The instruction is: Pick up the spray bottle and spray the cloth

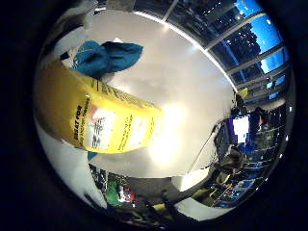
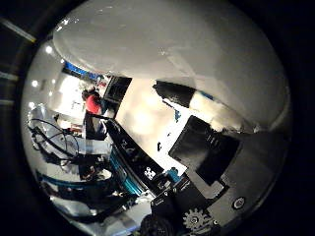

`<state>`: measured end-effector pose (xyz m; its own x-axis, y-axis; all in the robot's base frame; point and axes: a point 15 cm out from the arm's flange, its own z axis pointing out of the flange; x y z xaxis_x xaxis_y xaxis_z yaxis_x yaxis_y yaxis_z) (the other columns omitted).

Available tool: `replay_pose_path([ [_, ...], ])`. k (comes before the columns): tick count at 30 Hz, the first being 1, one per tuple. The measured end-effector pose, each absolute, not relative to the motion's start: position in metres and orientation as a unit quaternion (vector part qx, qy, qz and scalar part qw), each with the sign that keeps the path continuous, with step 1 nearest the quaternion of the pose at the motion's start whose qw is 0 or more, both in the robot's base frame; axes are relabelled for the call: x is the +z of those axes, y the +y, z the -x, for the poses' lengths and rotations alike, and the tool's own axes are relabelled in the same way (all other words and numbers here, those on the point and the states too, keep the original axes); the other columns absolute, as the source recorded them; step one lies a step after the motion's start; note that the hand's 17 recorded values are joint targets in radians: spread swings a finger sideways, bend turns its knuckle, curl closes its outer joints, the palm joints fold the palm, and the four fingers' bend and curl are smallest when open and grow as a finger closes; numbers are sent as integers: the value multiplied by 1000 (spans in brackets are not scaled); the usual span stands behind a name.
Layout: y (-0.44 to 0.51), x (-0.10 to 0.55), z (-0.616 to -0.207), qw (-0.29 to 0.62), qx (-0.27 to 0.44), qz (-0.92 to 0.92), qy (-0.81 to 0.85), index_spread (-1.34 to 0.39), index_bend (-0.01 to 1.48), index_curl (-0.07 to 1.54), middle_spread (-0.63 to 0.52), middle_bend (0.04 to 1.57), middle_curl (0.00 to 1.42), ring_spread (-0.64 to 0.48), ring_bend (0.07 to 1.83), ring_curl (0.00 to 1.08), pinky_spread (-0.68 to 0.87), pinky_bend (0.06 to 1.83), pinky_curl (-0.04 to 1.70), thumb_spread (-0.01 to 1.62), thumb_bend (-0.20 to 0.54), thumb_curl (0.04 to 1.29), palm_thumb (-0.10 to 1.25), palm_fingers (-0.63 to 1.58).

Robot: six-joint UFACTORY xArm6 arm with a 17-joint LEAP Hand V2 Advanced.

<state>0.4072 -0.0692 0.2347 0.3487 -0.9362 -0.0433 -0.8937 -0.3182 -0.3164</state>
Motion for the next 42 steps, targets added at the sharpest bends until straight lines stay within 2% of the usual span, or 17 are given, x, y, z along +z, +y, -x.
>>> replay_pose_path([
  [4, -69, 258, -412, 158, -92, 802, 569, -242, 1132, 944, -121, 1428, 729, -238, 1345, 850, -138, 1026, 1533, 1172, -13, 449, 987, 1107],
  [8, -56, 276, -415, 189, -77, 787, 583, -242, 1131, 943, -121, 1428, 728, -238, 1344, 851, -138, 1025, 1535, 1172, -13, 452, 982, 1107],
  [17, 43, 336, -444, 359, -9, 734, 577, -240, 1137, 937, -121, 1427, 727, -238, 1342, 853, -139, 1022, 1538, 1173, -13, 457, 980, 1109],
  [23, 119, 359, -456, 468, 61, 690, 549, -241, 1134, 938, -121, 1428, 727, -238, 1342, 854, -140, 1022, 1539, 1173, -12, 457, 984, 1107],
  [29, 174, 336, -466, 507, 118, 676, 521, -241, 1134, 939, -121, 1429, 727, -238, 1342, 855, -141, 1022, 1540, 1186, -12, 452, 986, 1107],
  [42, 204, 258, -496, 544, 149, 654, 505, -242, 1124, 940, -120, 1423, 723, -236, 1343, 852, -141, 1026, 1528, 1199, -13, 449, 986, 1111],
])
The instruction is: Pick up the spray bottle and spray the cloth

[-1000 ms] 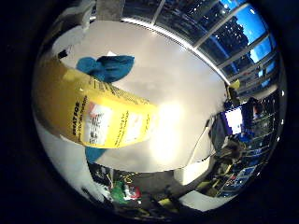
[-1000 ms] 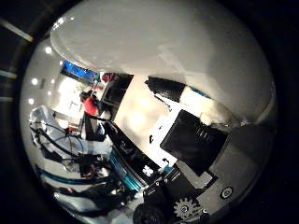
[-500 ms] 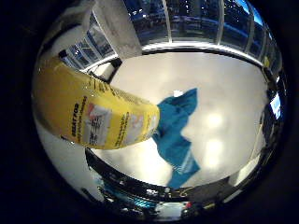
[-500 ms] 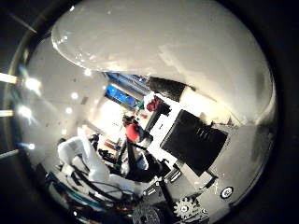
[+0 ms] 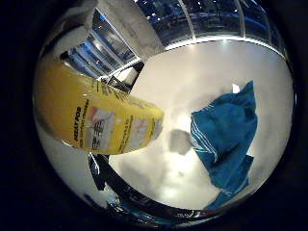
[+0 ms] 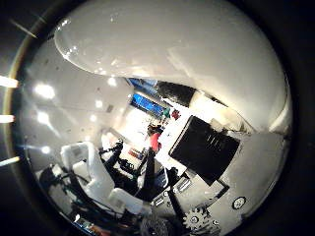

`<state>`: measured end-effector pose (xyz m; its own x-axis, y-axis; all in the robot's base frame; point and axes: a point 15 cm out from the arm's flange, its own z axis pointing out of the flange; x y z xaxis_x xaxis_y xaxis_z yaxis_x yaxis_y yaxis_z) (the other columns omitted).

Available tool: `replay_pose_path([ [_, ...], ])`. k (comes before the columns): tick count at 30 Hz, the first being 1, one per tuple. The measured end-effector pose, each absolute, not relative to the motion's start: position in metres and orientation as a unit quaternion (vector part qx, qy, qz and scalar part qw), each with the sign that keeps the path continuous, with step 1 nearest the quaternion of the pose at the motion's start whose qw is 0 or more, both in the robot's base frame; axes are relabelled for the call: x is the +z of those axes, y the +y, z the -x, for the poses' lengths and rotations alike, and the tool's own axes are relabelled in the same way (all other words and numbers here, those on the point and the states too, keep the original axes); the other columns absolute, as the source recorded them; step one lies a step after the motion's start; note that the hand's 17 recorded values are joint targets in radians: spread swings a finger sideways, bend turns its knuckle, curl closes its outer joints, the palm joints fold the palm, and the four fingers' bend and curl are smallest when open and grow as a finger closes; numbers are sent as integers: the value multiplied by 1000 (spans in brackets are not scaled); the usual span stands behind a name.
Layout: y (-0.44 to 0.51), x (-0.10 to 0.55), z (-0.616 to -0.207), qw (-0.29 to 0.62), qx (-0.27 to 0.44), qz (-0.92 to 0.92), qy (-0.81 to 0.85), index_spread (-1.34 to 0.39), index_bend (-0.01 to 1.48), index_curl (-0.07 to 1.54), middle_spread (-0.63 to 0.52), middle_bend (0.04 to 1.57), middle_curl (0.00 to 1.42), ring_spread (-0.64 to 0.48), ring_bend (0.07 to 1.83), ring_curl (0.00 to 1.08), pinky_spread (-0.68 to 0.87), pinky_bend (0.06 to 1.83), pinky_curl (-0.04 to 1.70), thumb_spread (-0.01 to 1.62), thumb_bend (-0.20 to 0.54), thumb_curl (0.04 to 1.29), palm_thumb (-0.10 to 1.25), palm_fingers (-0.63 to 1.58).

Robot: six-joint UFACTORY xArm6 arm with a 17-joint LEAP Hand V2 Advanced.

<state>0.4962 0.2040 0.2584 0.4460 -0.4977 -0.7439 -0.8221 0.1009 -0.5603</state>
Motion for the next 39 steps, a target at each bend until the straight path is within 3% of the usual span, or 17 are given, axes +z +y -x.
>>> replay_pose_path([
  [11, 241, 226, -533, 551, 176, 648, 497, -243, 1105, 942, -118, 1425, 714, -230, 1343, 842, -142, 1026, 1492, 1229, -12, 427, 965, 1121],
  [26, 268, 142, -542, 510, 220, 655, 513, -240, 1068, 914, -103, 1375, 690, -214, 1318, 777, -175, 1007, 1326, 1244, -14, 402, 947, 1152],
  [33, 277, 140, -536, 506, 225, 661, 507, -234, 1007, 866, -93, 1313, 648, -187, 1284, 704, -223, 966, 1187, 1241, -13, 395, 941, 1177],
  [36, 277, 144, -537, 508, 223, 662, 505, -245, 831, 805, -88, 1214, 596, -173, 1222, 632, -302, 911, 1044, 1216, -24, 391, 909, 1122],
  [39, 278, 146, -534, 502, 219, 673, 497, -303, 459, 727, -105, 1079, 555, -190, 1209, 600, -393, 973, 961, 1116, -35, 400, 850, 860],
])
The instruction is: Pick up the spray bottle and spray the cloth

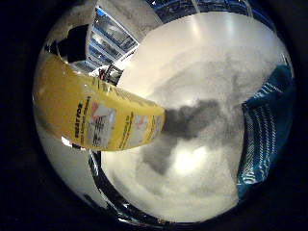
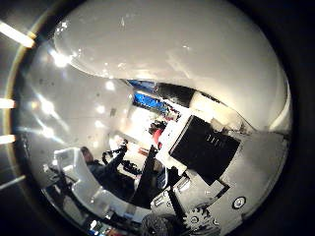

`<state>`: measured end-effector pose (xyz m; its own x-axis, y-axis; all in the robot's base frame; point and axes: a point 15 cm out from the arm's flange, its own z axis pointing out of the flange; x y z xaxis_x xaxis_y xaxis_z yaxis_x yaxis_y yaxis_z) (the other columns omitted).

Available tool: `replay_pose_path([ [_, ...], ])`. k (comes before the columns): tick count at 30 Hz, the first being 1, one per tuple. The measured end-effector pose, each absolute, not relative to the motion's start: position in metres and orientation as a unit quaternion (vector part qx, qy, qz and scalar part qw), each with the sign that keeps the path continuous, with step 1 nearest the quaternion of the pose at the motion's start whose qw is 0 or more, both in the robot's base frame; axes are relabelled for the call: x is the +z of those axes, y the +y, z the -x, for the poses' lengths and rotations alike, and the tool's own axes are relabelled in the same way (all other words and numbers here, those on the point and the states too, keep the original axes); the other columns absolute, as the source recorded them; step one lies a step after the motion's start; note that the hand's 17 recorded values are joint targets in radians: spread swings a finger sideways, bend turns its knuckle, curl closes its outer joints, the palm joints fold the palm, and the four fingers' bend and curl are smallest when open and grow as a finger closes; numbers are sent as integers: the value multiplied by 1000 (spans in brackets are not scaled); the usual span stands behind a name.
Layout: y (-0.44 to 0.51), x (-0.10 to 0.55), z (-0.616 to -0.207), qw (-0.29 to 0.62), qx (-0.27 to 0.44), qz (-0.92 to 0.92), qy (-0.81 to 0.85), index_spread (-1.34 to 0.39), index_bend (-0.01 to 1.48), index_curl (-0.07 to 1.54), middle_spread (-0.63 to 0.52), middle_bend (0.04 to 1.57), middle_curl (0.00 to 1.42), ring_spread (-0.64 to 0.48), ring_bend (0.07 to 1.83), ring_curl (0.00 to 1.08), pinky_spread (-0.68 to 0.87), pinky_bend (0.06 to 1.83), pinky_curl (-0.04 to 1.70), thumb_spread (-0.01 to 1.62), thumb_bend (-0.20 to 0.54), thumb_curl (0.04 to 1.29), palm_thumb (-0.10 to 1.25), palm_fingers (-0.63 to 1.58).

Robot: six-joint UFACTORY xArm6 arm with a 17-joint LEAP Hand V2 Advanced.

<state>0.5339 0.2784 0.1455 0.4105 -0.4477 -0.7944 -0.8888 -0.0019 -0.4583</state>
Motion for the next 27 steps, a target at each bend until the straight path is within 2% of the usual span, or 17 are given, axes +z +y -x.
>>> replay_pose_path([
  [1, 280, 146, -531, 499, 220, 679, 492, -363, 331, 690, -115, 987, 535, -202, 1205, 595, -434, 1011, 940, 1091, -33, 403, 828, 699],
  [3, 282, 148, -528, 495, 219, 689, 482, -443, 262, 621, -140, 836, 488, -212, 1142, 556, -431, 953, 901, 1065, -31, 403, 800, 488],
  [4, 282, 148, -526, 491, 219, 694, 478, -459, 297, 617, -146, 724, 456, -196, 1041, 539, -327, 825, 903, 1051, -35, 395, 774, 159],
  [6, 281, 147, -522, 481, 219, 706, 472, -473, 285, 573, -135, 642, 414, -172, 900, 470, -184, 739, 849, 1041, -38, 384, 744, 21],
  [7, 280, 146, -520, 475, 220, 711, 470, -476, 273, 526, -112, 550, 378, -128, 749, 396, 2, 662, 785, 1026, -41, 367, 702, -49],
  [8, 279, 144, -517, 466, 223, 717, 469, -474, 246, 499, -97, 489, 357, -101, 679, 362, 93, 618, 740, 1016, -42, 358, 677, -84],
  [10, 275, 138, -510, 445, 229, 729, 466, -471, 191, 456, -71, 393, 329, -58, 581, 315, 248, 550, 663, 1000, -37, 340, 635, -59],
  [14, 256, 147, -516, 441, 217, 732, 472, -461, 155, 386, -37, 290, 308, -10, 472, 274, 366, 463, 557, 992, -32, 321, 593, -33],
  [19, 215, 166, -526, 449, 187, 730, 480, -461, 168, 338, -26, 225, 306, 2, 412, 256, 402, 431, 477, 987, -29, 310, 577, 20],
  [23, 164, 153, -502, 423, 176, 733, 502, -460, 169, 321, -24, 193, 311, 5, 366, 246, 404, 415, 433, 987, -27, 306, 575, 54],
  [27, 122, 156, -504, 418, 155, 731, 517, -465, 172, 312, -24, 184, 305, 5, 348, 247, 403, 404, 402, 993, -26, 301, 566, 80],
])
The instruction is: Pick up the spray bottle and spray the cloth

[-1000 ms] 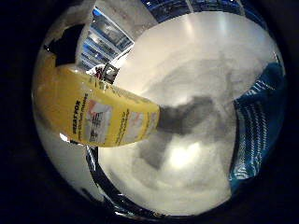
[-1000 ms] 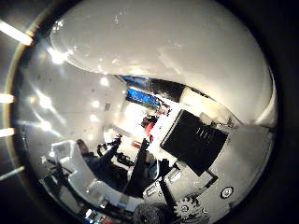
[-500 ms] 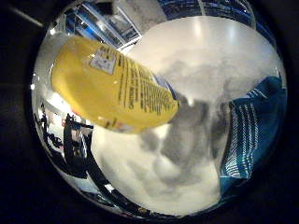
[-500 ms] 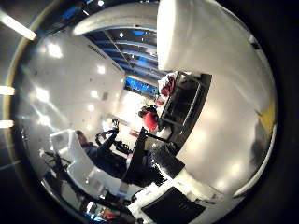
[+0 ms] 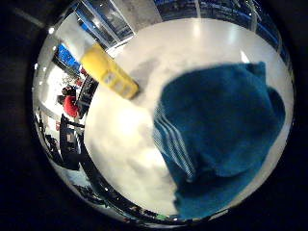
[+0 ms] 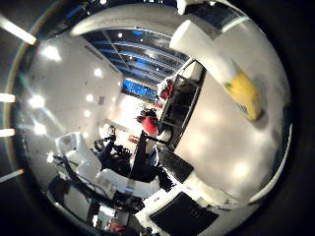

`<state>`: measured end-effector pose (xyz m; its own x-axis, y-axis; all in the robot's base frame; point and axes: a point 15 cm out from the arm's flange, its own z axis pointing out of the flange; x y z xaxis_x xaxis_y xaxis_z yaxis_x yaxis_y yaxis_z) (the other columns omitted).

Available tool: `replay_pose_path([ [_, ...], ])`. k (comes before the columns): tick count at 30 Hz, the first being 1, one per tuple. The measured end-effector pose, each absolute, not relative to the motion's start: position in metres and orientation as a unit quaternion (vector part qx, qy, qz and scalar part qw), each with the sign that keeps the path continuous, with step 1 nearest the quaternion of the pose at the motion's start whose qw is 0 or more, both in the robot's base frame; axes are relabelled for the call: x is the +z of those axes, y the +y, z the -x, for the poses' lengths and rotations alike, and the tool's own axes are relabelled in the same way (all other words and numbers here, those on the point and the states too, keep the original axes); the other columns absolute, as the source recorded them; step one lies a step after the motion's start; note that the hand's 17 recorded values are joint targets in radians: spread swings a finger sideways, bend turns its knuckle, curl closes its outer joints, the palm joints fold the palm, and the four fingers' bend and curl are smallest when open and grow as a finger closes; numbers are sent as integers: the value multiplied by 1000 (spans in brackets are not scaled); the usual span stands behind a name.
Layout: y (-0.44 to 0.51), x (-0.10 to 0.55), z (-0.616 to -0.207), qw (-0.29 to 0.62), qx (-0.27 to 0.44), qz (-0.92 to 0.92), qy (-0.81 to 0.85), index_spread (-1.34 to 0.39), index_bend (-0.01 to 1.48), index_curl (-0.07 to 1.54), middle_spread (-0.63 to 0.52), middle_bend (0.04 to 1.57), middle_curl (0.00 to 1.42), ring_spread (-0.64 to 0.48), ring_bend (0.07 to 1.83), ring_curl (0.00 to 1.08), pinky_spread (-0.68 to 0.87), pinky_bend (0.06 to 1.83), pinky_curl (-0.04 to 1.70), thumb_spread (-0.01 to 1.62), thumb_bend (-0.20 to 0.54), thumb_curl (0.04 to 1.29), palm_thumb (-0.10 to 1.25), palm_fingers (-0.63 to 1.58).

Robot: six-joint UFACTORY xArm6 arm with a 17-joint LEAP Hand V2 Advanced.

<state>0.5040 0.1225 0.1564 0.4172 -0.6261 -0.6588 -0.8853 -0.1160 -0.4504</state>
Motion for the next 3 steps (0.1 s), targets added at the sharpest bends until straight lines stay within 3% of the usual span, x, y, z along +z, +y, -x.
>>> replay_pose_path([
  [3, 95, 157, -490, 415, 152, 724, 530, -463, 171, 309, -24, 184, 303, 5, 343, 249, 402, 397, 384, 993, -28, 300, 560, 94],
])
